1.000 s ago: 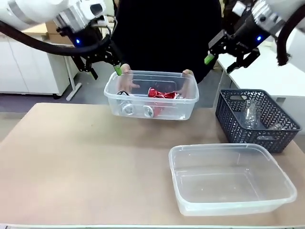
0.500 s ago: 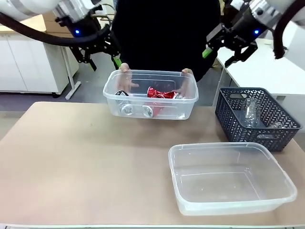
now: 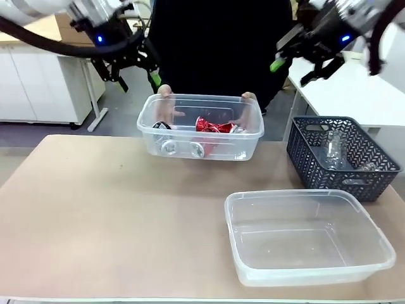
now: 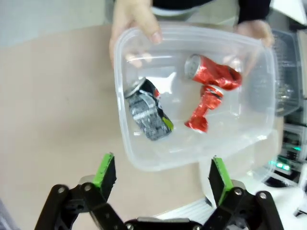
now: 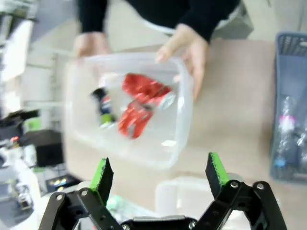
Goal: Sort the waste into each basket.
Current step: Pick up the Organizing box on the right side of the table and lift it.
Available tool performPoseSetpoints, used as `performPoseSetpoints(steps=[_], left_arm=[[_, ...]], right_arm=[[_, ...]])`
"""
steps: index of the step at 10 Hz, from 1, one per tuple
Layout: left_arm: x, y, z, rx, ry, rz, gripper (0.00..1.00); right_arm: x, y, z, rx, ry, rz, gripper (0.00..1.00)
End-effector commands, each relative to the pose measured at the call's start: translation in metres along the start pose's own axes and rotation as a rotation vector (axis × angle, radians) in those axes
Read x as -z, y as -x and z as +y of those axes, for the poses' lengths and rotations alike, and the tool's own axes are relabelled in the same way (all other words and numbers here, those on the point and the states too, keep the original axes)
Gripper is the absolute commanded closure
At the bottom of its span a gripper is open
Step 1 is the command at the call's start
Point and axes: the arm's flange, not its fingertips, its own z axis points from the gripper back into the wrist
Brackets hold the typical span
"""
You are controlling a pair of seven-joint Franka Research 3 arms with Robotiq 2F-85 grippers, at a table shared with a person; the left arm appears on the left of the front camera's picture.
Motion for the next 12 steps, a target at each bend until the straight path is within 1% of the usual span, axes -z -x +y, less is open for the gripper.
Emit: performPoseSetpoints(steps=[1, 2, 3, 4, 5, 6, 7, 8, 9, 10, 11, 12], left_arm=[[-0.057, 0.068, 0.046, -0.029, 0.255, 0.013, 0.00], [-0.071, 0.101, 0.063, -0.106, 0.352, -0.035, 0.00], [-0.076, 0.129, 0.077, -0.191, 0.490, -0.125, 0.00], [-0.070, 0.144, 0.083, -0.187, 0.622, -0.192, 0.00], [-0.057, 0.149, 0.080, -0.199, 0.669, -0.208, 0.00], [-0.045, 0.148, 0.074, -0.234, 0.602, -0.167, 0.00], [-0.085, 0.147, 0.086, -0.213, 0.609, -0.157, 0.00], [-0.085, 0.147, 0.086, -0.213, 0.609, -0.157, 0.00], [-0.065, 0.159, 0.088, -0.248, 0.631, -0.163, 0.00], [-0.032, 0.138, 0.026, -0.248, 0.514, -0.088, 0.00], [0.011, 0.131, -0.040, -0.362, 0.430, -0.056, 0.00], [0.060, 0.139, -0.094, -0.358, 0.357, 0.041, 0.00]], right_arm=[[-0.082, 0.077, -0.034, 0.215, -0.266, 0.078, 0.00], [-0.106, 0.109, -0.047, 0.363, -0.332, 0.091, 0.00], [-0.126, 0.136, -0.070, 0.511, -0.376, 0.049, 0.00], [-0.138, 0.152, -0.100, 0.638, -0.377, -0.002, 0.00], [-0.145, 0.166, -0.130, 0.746, -0.353, -0.048, 0.00], [-0.143, 0.175, -0.154, 0.765, -0.250, -0.147, 0.00], [-0.147, 0.162, -0.105, 0.593, -0.370, 0.039, 0.00], [-0.147, 0.162, -0.105, 0.593, -0.370, 0.039, 0.00], [-0.152, 0.178, -0.146, 0.709, -0.322, -0.054, 0.00], [-0.143, 0.182, -0.134, 0.569, -0.079, 0.074, 0.00], [-0.127, 0.194, -0.130, 0.494, 0.084, 0.240, 0.00], [-0.098, 0.210, -0.133, 0.474, 0.207, 0.377, 0.00]])
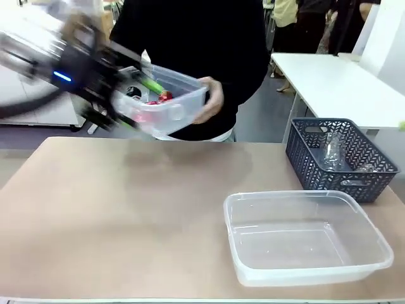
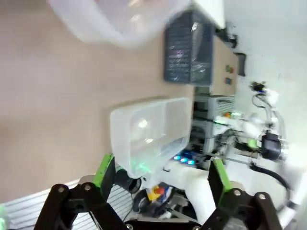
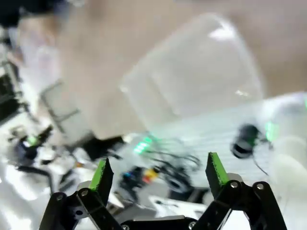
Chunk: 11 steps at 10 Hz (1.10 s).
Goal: Sort the waste into each basket.
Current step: Pick up the Organizing box on the right side of the table and lift it.
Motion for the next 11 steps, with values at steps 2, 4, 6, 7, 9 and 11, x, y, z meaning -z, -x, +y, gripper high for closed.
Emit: performPoseSetpoints(steps=[2, 4, 6, 7, 9, 11], left_arm=[[0.137, 0.038, -0.056, -0.059, -0.160, 0.213, 0.00], [0.175, 0.066, -0.052, -0.059, -0.232, 0.376, 0.00], [0.160, 0.085, -0.056, -0.060, -0.161, 0.221, 0.00], [0.160, 0.085, -0.056, -0.060, -0.161, 0.221, 0.00], [0.182, 0.077, -0.047, -0.075, -0.265, 0.284, 0.00], [0.211, 0.089, -0.025, -0.036, -0.376, 0.406, 0.00]], right_arm=[[0.087, 0.005, -0.023, -0.063, 0.296, 0.207, 0.00], [0.136, -0.005, -0.043, -0.051, 0.296, 0.139, 0.00], [0.084, 0.006, -0.016, -0.020, 0.288, 0.218, 0.00], [0.084, 0.006, -0.016, -0.020, 0.288, 0.218, 0.00], [0.109, -0.032, 0.000, -0.046, 0.364, 0.186, 0.00], [0.147, -0.068, -0.027, -0.004, 0.496, 0.190, 0.00]])
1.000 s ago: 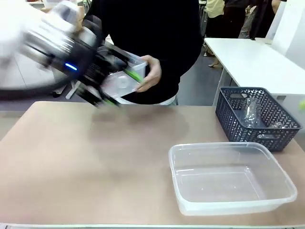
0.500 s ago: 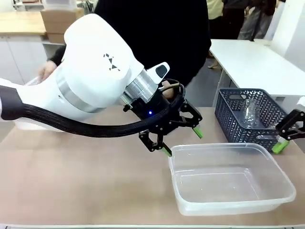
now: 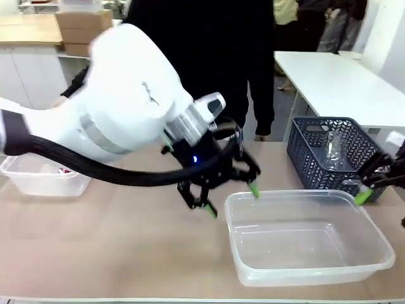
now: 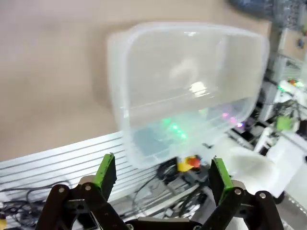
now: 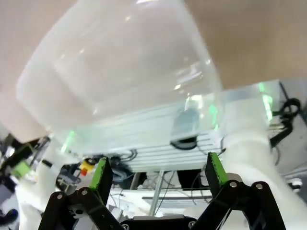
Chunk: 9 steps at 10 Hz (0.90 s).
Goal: Sort the waste into each basket.
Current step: Pick up the Organizing box on the right side of the table and lift it.
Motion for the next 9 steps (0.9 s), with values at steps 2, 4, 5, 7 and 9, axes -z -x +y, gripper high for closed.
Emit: performPoseSetpoints(steps=[2, 4, 5, 7, 9], left_arm=[[0.042, -0.009, 0.001, 0.036, -0.169, 0.145, 0.00], [0.062, -0.020, 0.003, 0.022, -0.221, 0.142, 0.00], [0.070, -0.024, 0.004, 0.018, -0.213, 0.136, 0.00], [0.076, -0.032, 0.007, -0.004, -0.194, 0.144, 0.00], [0.078, -0.034, 0.007, -0.012, -0.209, 0.131, 0.00]], right_arm=[[0.054, -0.049, -0.027, 0.034, 0.212, -0.039, 0.00], [0.078, -0.055, -0.032, -0.002, 0.263, -0.011, 0.00], [0.093, -0.057, -0.031, -0.015, 0.268, 0.007, 0.00], [0.111, -0.055, -0.035, -0.019, 0.220, 0.034, 0.00], [0.112, -0.051, -0.040, -0.025, 0.191, 0.026, 0.00]])
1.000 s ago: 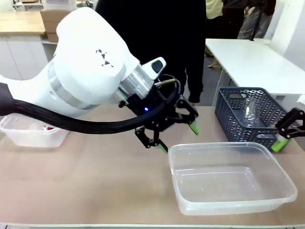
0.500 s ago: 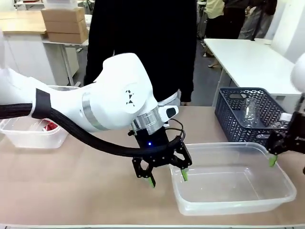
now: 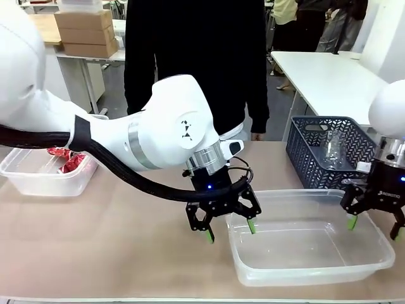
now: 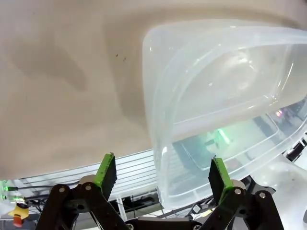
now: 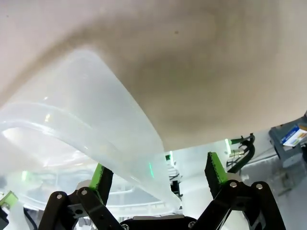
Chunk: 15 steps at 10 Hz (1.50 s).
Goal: Sort the waste into each basket.
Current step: Pick up the Organizing box on the right side of the table and lift it.
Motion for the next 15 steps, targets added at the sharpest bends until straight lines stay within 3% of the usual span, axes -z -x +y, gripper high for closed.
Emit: performPoseSetpoints(steps=[1, 2, 3, 4, 5, 7, 8, 9, 12, 15], left_arm=[[0.000, 0.001, -0.005, -0.035, -0.029, -0.028, 0.60], [-0.001, 0.001, -0.004, -0.045, -0.037, -0.035, 0.60], [-0.001, 0.001, -0.004, -0.056, -0.049, -0.036, 1.00], [0.000, 0.000, -0.004, -0.066, -0.060, -0.044, 0.65], [-0.001, 0.000, -0.004, -0.068, -0.061, -0.050, 1.00], [-0.003, 0.000, -0.002, -0.077, -0.042, -0.060, 1.00], [-0.004, 0.001, -0.002, -0.079, -0.043, -0.059, 1.00], [-0.005, 0.001, -0.002, -0.080, -0.040, -0.059, 1.00], [-0.014, 0.002, 0.004, -0.099, -0.022, -0.065, 1.00], [-0.066, 0.025, 0.027, -0.120, 0.062, -0.114, 1.00]], right_arm=[[0.049, 0.038, -0.015, -0.012, -0.054, -0.030, 0.00], [0.048, 0.043, -0.014, -0.051, -0.040, -0.049, 0.16], [0.047, 0.046, -0.012, -0.076, -0.055, -0.046, 0.55], [0.047, 0.048, -0.012, -0.090, -0.052, -0.046, 0.72], [0.047, 0.048, -0.012, -0.111, -0.057, -0.042, 1.00], [0.048, 0.050, -0.013, -0.139, -0.056, -0.045, 1.00], [0.048, 0.050, -0.013, -0.154, -0.065, -0.035, 0.95], [0.049, 0.050, -0.012, -0.161, -0.066, -0.027, 1.00], [0.047, 0.053, -0.009, -0.187, -0.059, -0.008, 1.00], [0.003, 0.069, 0.019, -0.245, -0.009, 0.007, 1.00]])
